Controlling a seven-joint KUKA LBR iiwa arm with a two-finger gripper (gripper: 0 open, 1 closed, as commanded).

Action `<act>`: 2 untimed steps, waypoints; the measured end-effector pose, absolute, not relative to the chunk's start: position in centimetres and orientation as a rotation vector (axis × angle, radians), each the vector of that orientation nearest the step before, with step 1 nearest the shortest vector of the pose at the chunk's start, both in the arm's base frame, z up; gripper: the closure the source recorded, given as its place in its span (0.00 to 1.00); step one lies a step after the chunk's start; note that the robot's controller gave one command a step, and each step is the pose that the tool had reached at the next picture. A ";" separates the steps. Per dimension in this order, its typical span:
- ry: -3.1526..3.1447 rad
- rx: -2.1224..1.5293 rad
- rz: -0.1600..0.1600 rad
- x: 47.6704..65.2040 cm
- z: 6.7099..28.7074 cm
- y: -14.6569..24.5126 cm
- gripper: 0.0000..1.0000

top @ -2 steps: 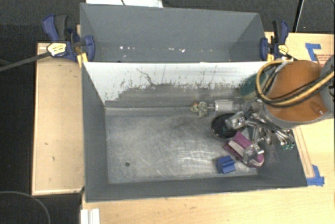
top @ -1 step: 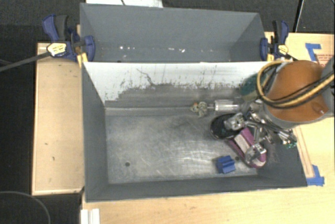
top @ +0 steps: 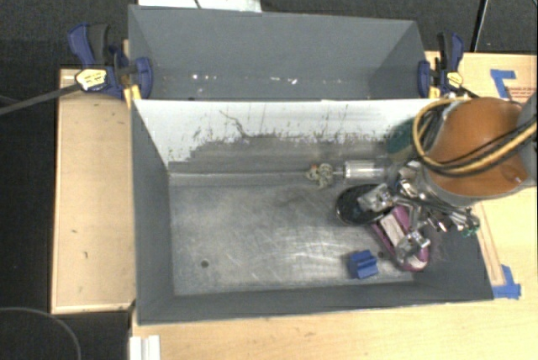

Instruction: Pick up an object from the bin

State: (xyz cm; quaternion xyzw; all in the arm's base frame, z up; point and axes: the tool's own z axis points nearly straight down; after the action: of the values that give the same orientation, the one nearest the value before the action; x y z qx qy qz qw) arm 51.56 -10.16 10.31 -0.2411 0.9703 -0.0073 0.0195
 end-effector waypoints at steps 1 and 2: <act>2.973 -0.912 -0.017 51.4 10.2 -9.9 0.00; 2.906 -1.121 -0.019 51.3 10.2 -9.9 0.00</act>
Offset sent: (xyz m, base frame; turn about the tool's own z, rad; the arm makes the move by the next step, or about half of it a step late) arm -0.0323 0.0191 -0.0307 -0.3426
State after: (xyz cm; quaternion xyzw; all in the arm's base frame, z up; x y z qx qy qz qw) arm 51.31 -9.95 10.19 -0.3599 0.9329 -0.0061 0.0136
